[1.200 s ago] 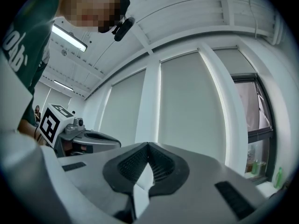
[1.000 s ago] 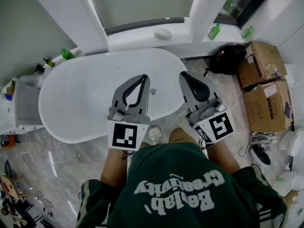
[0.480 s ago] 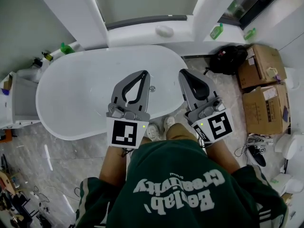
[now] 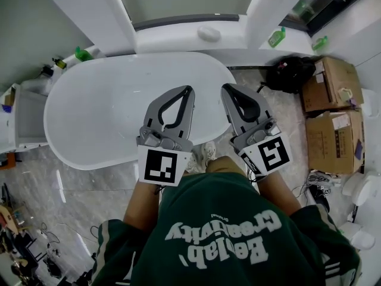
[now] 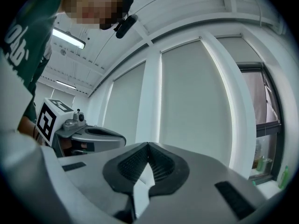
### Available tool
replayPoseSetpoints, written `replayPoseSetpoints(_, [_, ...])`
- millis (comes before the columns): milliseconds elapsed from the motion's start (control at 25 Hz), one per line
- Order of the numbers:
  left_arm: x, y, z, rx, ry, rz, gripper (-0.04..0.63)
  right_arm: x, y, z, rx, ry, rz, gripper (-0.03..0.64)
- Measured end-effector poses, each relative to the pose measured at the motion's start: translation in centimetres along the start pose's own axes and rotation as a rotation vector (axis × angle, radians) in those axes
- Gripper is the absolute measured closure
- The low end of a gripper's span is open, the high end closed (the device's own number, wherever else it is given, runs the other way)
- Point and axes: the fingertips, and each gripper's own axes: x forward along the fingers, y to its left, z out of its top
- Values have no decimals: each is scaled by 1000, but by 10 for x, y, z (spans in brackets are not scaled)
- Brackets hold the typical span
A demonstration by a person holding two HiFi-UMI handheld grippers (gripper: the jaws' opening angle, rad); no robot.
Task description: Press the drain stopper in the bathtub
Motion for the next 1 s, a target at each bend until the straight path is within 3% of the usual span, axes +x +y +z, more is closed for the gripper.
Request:
replayPoseSetpoints(200, [14, -7, -6, -28, 41, 29, 592, 8, -17, -8, 38, -10, 30, 601])
replayPoseSetpoints(480, [27, -11, -12, 13, 52, 90, 592, 15, -38, -33, 91, -1, 62, 601])
replayPoseSetpoints(1000, [46, 9, -81, 45, 203, 169, 592, 39, -43, -117, 180, 60, 190, 600])
